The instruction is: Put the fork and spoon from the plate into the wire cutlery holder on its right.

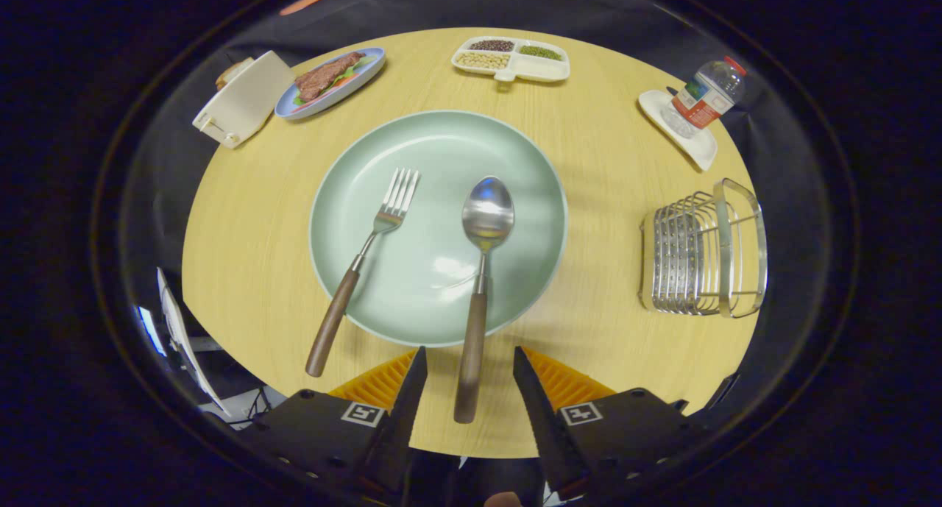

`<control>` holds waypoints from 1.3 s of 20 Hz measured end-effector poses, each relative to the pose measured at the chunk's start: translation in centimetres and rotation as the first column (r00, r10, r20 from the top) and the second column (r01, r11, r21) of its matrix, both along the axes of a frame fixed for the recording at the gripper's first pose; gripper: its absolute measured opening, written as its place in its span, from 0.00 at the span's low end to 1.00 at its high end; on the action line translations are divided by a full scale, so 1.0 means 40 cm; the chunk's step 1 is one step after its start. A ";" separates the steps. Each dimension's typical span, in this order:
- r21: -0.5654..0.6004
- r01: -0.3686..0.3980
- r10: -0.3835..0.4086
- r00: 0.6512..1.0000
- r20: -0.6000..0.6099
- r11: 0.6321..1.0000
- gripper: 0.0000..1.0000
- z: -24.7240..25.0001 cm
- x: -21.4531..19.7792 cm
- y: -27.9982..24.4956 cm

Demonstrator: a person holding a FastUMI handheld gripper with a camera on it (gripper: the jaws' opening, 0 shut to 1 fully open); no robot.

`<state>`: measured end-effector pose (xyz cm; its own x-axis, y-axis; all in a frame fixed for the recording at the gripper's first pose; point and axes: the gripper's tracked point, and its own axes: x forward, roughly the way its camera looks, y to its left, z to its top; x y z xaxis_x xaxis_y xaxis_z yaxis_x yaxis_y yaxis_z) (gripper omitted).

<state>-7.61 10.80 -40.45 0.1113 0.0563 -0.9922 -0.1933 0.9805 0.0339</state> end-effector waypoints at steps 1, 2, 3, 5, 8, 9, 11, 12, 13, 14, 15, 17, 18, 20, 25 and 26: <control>-0.001 0.004 -0.004 1.000 -0.010 1.000 0.61 -0.006 -0.002 0.002; -0.011 0.007 -0.008 1.000 -0.011 1.000 0.53 -0.010 0.000 -0.005; -0.017 0.014 -0.015 1.000 -0.016 1.000 0.43 -0.014 0.001 -0.008; -0.011 0.043 -0.044 0.998 -0.040 0.999 0.20 -0.013 -0.005 -0.011; 0.017 0.059 -0.058 0.996 -0.067 0.998 0.04 -0.006 -0.012 -0.015; 0.025 0.059 -0.057 0.996 -0.067 0.998 0.01 -0.001 -0.013 -0.017; 0.048 0.061 -0.057 0.996 -0.071 0.997 0.01 0.019 -0.015 -0.020; 0.060 0.060 -0.056 0.996 -0.071 0.996 0.01 0.032 -0.017 -0.021; 0.071 0.060 -0.055 0.996 -0.068 0.996 0.00 0.050 -0.014 -0.024; 0.084 0.058 -0.053 0.997 -0.064 0.995 0.01 0.072 -0.013 -0.027; 0.099 0.056 -0.050 0.997 -0.064 0.993 0.00 0.097 -0.014 -0.030; 0.141 0.055 -0.047 0.997 -0.059 0.989 0.00 0.151 -0.012 -0.033; 0.160 0.057 -0.049 0.997 -0.056 0.986 0.00 0.181 -0.011 -0.039; 0.198 0.065 -0.056 0.997 -0.051 0.978 0.00 0.245 -0.009 -0.055; 0.247 0.102 -0.102 0.995 -0.014 0.964 0.00 0.393 0.017 -0.173; 0.238 0.114 -0.116 0.993 -0.005 0.965 0.00 0.410 0.023 -0.216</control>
